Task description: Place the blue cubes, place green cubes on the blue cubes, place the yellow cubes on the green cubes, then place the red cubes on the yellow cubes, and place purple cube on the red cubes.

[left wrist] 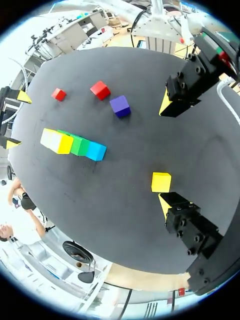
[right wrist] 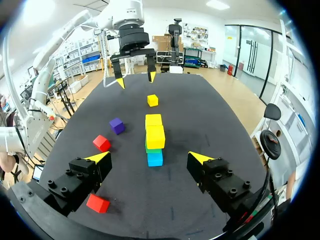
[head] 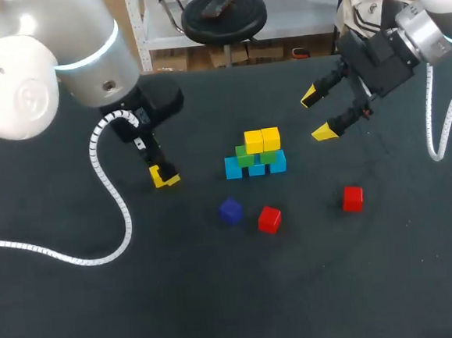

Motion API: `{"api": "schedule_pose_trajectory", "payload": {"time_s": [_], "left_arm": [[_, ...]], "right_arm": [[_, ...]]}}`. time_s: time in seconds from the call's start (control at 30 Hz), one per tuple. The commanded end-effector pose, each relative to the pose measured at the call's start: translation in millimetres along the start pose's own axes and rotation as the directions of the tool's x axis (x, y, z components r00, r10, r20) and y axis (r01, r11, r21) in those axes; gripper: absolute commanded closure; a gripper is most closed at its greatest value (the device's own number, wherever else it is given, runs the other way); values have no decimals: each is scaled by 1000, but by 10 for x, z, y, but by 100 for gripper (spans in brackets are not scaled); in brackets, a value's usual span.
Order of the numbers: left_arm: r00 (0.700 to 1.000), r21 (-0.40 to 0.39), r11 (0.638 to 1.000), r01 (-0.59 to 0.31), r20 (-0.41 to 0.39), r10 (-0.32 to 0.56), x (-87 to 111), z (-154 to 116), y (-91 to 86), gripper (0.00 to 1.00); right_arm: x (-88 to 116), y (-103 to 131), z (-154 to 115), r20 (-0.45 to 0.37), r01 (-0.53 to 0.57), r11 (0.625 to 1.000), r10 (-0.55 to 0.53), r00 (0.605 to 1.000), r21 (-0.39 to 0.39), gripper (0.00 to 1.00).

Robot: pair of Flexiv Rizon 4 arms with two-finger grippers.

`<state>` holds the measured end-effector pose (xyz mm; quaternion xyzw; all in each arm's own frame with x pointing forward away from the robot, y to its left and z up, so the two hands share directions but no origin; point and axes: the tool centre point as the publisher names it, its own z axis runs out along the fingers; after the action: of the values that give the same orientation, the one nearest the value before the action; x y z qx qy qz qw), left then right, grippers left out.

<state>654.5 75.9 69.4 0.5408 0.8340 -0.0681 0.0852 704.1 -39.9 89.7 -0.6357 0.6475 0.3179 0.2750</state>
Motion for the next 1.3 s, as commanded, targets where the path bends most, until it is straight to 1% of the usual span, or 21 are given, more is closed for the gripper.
{"api": "schedule_pose_trajectory", "payload": {"time_s": [0.03,0.07,0.13,0.2,0.23,0.3,0.33,0.37,0.4,0.43,0.5,0.63,0.7,0.73,0.8,0.9,0.97,1.3], "left_arm": [[1000,1,1000,-1,-1,1,1,-4,5,0],[1000,1,1000,-1,-1,1,1,-4,5,0],[999,-29,999,-37,25,37,-29,-47,25,0],[999,-46,998,-34,41,36,-5,-57,45,0],[997,-52,998,-41,59,44,34,-53,61,0],[997,-51,999,-11,76,15,157,-26,102,0],[998,-62,998,-3,69,7,219,-9,118,0],[998,-55,998,20,62,-16,285,11,137,0],[996,-44,998,35,78,-31,347,26,152,0],[995,-54,998,31,93,-26,400,25,158,0],[995,-58,998,35,97,-30,496,43,177,0],[986,-34,999,-21,164,27,583,104,191,0],[982,-37,999,-26,188,33,630,141,232,0],[979,-29,999,-37,199,43,618,154,225,0],[977,-7,999,-33,210,34,610,200,273,0],[982,0,999,-44,186,43,504,250,282,0],[986,9,1000,-27,163,25,440,306,280,0],[989,0,999,-32,145,31,278,443,351,0]], "right_arm": [[1,9,-2,1,1,1000,-1,1000,2,0],[1,9,-2,1,1,1000,-1,1000,2,0],[1,9,-2,1,1,1000,-1,1000,2,0],[1,9,-2,1,1,1000,-1,1000,2,0],[1,9,-2,1,1,1000,-1,1000,2,0],[1,9,-2,1,1,1000,-1,1000,2,0],[1,9,-2,1,1,1000,-1,1000,2,0],[1,9,-2,1,1,1000,-1,1000,2,0],[1,9,-2,1,1,1000,-1,1000,2,0],[1,9,-2,1,1,1000,-1,1000,2,0],[1,9,-2,1,1,1000,-1,1000,2,0],[1,9,-2,1,1,1000,-1,1000,2,0],[1,9,-2,1,1,1000,-1,1000,2,0],[1,9,-2,1,1,1000,-1,1000,2,0],[1,9,-2,1,1,1000,-1,1000,2,0],[1,9,-2,1,1,1000,-1,1000,2,0],[1,9,-2,1,1,1000,-1,1000,2,0],[1,9,-2,1,1,1000,-1,1000,2,0]]}}
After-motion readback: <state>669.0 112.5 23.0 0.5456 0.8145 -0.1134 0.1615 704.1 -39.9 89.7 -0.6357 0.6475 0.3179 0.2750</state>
